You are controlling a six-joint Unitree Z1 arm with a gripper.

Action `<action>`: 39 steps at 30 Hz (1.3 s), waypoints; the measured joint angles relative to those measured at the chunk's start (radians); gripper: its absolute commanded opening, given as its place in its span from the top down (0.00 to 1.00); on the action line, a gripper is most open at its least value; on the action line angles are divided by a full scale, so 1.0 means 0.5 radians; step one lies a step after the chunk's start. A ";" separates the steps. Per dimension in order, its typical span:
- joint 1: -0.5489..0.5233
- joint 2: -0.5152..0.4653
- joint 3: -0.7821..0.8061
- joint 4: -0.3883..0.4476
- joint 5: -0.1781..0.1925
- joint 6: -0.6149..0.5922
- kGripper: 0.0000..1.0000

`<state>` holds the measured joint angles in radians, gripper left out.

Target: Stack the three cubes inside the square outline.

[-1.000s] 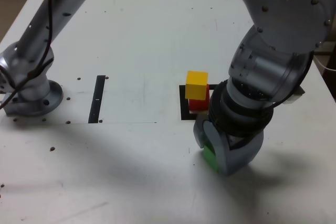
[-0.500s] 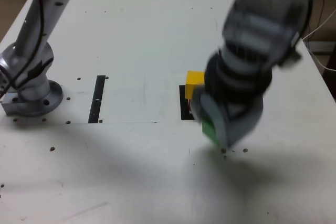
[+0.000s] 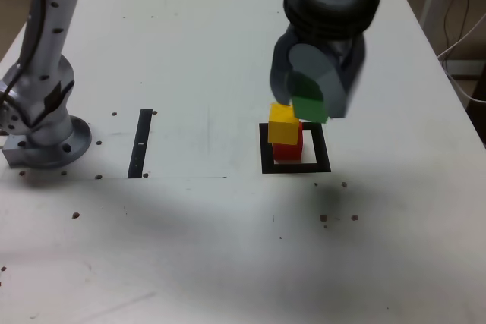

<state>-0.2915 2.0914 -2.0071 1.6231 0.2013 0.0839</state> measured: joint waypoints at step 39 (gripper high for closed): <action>0.348 0.038 0.241 -0.056 -0.279 -0.151 0.14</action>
<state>-0.1177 2.1105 -1.8864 1.5951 0.0617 0.0083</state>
